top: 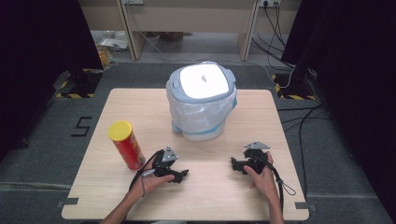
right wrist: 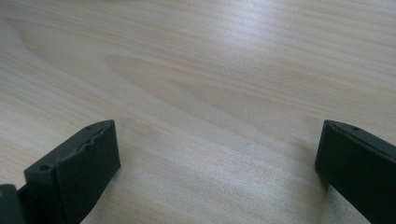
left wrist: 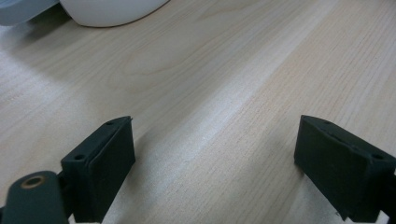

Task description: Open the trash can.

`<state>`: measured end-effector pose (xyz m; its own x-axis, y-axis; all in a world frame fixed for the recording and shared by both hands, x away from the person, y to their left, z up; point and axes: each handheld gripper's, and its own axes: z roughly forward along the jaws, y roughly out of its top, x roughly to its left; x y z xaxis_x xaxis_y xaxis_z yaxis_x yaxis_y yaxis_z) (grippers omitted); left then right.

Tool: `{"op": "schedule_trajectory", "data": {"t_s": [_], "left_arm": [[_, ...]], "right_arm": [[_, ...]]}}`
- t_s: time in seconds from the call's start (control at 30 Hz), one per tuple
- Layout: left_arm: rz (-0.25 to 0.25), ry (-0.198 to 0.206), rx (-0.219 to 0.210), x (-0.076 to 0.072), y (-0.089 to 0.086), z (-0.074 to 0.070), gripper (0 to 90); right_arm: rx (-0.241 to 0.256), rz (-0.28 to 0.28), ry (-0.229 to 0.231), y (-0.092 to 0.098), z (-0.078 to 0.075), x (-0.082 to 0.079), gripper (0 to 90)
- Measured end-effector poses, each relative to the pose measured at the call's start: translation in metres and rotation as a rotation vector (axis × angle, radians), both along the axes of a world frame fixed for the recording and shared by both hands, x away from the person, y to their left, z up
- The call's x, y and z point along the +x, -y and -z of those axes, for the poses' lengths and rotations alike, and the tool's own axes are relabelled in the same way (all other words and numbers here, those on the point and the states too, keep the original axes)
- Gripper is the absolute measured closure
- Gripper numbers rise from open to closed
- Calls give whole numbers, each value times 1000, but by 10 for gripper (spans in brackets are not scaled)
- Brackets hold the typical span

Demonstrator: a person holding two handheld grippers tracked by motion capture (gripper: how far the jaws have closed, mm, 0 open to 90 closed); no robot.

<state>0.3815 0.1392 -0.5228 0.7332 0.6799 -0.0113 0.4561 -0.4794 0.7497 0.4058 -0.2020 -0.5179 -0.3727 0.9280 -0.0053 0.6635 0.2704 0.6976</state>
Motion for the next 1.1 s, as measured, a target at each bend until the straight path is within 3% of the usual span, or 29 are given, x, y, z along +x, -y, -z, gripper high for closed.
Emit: {"op": "schedule_trajectory", "data": {"t_s": [0.13, 0.27, 0.37, 0.53, 0.67, 0.87, 0.97, 1.1], "left_arm": [[-13, 55, 5, 3, 1, -2, 152], [-68, 95, 10, 13, -2, -9, 151], [-138, 131, -22, 26, -6, -14, 151], [-173, 142, -59, 46, -6, -21, 151], [-174, 171, -30, 58, -1, -24, 158], [-184, 177, -30, 73, 0, -28, 183], [-211, 176, -25, 79, -1, -27, 193], [-282, 169, -32, 84, -4, -23, 197]], "right_arm": [[0, -1, 0, 0, 0, 0, 2], [1, -3, 0, 0, 0, 0, 2], [1, -5, 0, 0, 0, 0, 2], [0, -5, 0, 0, 0, 0, 2], [0, -5, 0, 0, 0, 0, 2], [0, -5, 0, 0, 0, 0, 2], [0, -5, 0, 0, 0, 0, 2], [0, -5, 0, 0, 0, 0, 2]]}}
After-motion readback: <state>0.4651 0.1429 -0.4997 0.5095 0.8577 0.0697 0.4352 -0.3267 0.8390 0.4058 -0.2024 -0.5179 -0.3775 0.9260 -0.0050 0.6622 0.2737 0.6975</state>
